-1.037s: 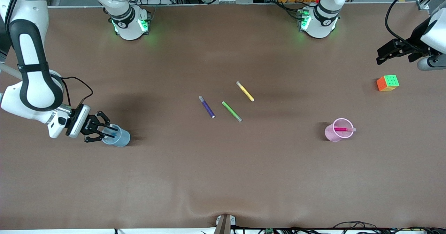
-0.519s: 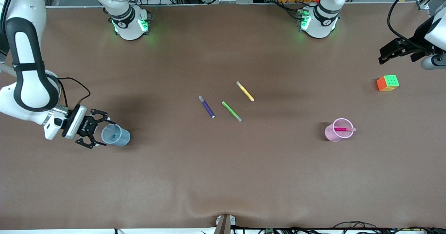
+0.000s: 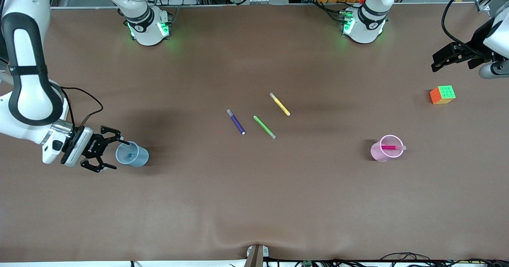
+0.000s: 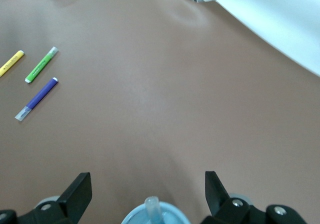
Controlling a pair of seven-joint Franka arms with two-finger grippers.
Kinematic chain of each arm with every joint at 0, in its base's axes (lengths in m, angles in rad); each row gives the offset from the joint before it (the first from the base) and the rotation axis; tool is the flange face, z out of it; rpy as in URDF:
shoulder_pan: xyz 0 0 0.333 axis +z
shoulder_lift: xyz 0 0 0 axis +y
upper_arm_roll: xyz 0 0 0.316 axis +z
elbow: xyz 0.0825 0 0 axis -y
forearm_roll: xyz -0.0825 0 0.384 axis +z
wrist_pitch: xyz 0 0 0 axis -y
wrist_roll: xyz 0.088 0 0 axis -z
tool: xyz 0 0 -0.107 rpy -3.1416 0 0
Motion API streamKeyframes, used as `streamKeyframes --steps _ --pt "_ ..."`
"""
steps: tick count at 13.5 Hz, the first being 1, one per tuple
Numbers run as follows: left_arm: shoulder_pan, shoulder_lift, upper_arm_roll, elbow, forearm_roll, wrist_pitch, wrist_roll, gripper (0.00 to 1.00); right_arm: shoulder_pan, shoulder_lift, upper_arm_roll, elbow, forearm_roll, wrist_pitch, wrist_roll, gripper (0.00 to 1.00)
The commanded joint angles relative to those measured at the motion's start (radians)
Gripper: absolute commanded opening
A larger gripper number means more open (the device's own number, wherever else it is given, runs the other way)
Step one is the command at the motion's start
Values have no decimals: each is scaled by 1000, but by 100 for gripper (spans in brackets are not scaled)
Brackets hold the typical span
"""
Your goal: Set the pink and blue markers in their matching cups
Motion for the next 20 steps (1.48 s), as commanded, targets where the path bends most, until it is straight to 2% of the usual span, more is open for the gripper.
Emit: streamKeyframes --steps 1,5,15,20 --pt "2 -21 0 3 -16 -19 17 100 10 -82 5 1 -137 -8 237 100" --pt "1 -24 -11 8 -15 -36 14 100 36 -188 10 3 -343 -40 573 100" --pt "2 -25 -8 13 -16 -50 17 100 32 -369 -1 12 -662 -236 1159 100" --pt "2 -25 -8 11 -18 -52 18 100 39 -395 2 162 -771 -480 1540 100"
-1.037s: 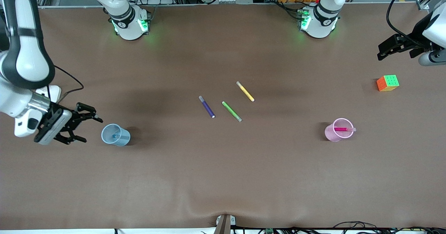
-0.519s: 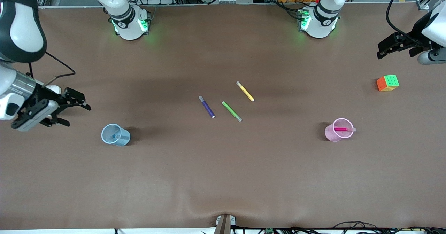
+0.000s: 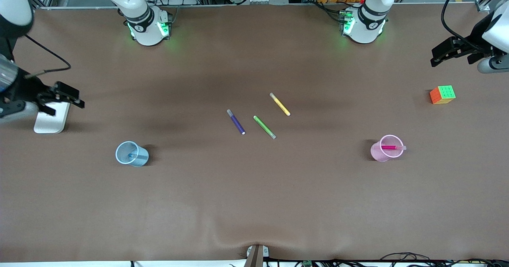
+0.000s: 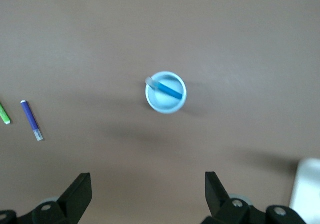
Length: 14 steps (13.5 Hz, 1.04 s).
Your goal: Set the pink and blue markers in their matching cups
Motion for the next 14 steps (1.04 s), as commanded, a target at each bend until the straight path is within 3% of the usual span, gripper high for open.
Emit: streamKeyframes --steps 1,6,14 --pt "3 -15 -1 2 -18 -17 18 100 -4 -6 4 85 -56 -109 169 100" --pt "4 -15 -1 2 -22 -16 50 100 -4 -5 -8 188 -97 -276 242 100" --pt "6 -32 4 -11 -33 -16 55 100 2 -5 2 193 -153 -275 233 100"
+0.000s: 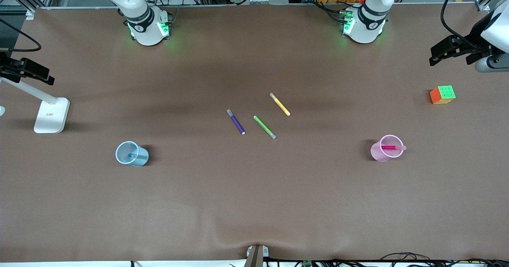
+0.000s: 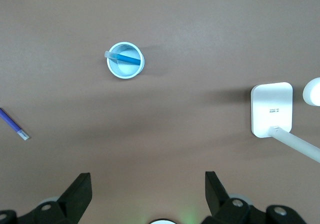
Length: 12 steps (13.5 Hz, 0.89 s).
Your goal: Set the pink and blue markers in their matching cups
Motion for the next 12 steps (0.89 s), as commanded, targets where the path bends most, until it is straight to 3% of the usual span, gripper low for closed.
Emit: streamKeyframes --steps 1,12 --pt "6 -32 3 -13 -17 -14 22 100 4 5 12 18 -19 -7 14 100" --pt "4 -18 14 41 -2 -40 84 100 4 -14 15 18 -19 -11 13 100"
